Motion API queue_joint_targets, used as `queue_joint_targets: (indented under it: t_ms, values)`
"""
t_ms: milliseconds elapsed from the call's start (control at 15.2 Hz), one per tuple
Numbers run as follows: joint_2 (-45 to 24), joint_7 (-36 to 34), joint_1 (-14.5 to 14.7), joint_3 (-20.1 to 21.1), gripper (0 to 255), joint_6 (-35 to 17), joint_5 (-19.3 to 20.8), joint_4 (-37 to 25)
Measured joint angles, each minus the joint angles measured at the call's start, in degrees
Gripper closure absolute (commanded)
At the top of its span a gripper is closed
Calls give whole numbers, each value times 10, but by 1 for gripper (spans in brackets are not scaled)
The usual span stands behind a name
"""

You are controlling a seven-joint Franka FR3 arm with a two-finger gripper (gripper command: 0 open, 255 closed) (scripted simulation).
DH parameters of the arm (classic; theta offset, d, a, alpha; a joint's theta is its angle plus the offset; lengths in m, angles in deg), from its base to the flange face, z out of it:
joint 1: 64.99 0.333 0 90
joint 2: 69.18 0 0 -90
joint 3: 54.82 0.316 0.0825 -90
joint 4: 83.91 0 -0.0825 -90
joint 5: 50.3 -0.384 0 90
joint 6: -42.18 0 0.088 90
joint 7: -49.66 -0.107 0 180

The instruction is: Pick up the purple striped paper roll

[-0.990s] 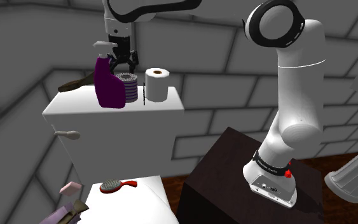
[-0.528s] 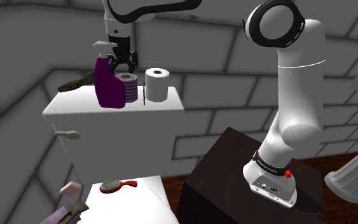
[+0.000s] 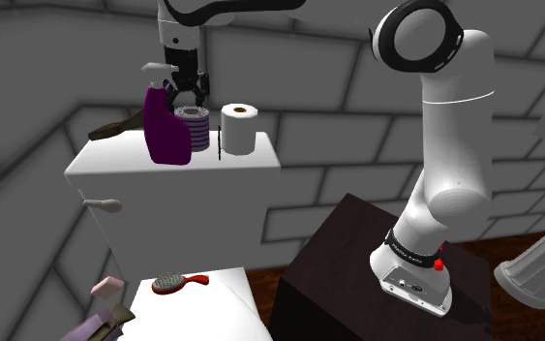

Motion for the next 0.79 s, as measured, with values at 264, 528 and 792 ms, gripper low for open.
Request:
queue_joint_targets:
  t_ms: [264,528,792]
  values:
    - [-4,-1,3,1,255,31,1,-35]
    - [-11,0,5,0,255,66,2,-77]
    - [-22,-2,10,1,255,100,5,-122]
